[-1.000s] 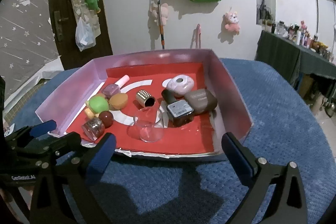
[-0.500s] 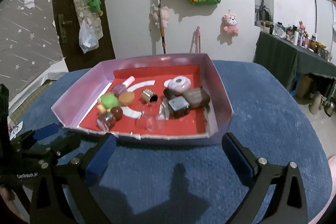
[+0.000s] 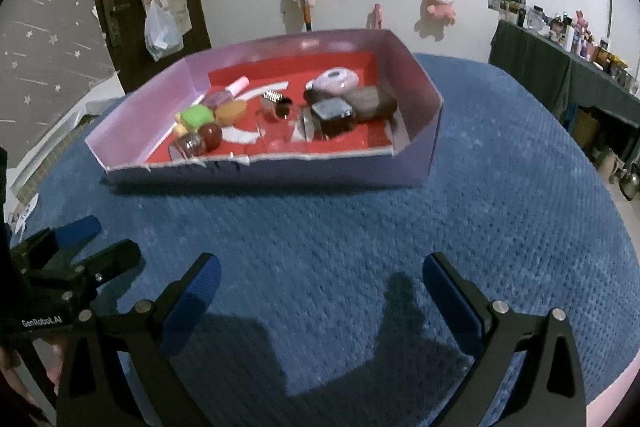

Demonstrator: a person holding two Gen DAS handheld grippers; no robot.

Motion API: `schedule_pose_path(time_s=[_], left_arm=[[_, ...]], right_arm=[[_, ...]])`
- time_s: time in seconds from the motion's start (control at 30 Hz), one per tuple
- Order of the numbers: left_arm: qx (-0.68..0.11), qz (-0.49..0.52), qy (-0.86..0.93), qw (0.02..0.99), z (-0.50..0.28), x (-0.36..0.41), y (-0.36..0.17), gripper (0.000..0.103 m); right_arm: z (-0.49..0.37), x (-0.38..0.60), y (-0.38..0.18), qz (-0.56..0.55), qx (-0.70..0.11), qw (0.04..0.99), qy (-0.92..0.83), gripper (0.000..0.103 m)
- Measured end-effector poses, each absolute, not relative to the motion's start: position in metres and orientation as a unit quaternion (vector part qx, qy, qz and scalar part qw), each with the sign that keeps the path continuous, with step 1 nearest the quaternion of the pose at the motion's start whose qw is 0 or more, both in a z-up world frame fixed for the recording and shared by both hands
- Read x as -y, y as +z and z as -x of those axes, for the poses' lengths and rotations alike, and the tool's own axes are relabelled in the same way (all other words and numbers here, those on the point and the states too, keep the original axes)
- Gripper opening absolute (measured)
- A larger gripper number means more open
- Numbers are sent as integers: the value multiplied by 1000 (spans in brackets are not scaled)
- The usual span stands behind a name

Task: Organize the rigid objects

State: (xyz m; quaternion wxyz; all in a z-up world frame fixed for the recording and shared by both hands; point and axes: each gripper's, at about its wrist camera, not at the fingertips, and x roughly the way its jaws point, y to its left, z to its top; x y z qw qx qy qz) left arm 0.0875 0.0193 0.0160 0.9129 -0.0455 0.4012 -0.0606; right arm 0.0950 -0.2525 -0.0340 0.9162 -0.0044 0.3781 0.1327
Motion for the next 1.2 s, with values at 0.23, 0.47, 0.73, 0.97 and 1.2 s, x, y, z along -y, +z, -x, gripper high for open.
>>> schedule_pose_path(time_s=[0.23, 0.47, 0.73, 0.97, 1.2], left_arm=[[-409, 38, -59, 910, -88, -15, 12, 103], [-406, 18, -46, 912, -87, -10, 9, 103], [-412, -2, -39, 911, -88, -6, 8, 103], [-414, -9, -39, 909, -88, -5, 8, 103], [-420, -12, -42, 906, -89, -5, 8, 103]], right_arm=[[-94, 254, -44, 5, -393, 910, 132, 103], [-95, 251, -46, 13, -388, 913, 125, 103], [-93, 247, -48, 28, -381, 917, 115, 103], [-92, 243, -49, 40, -377, 919, 108, 103], [-91, 244, -49, 41, -375, 920, 107, 103]])
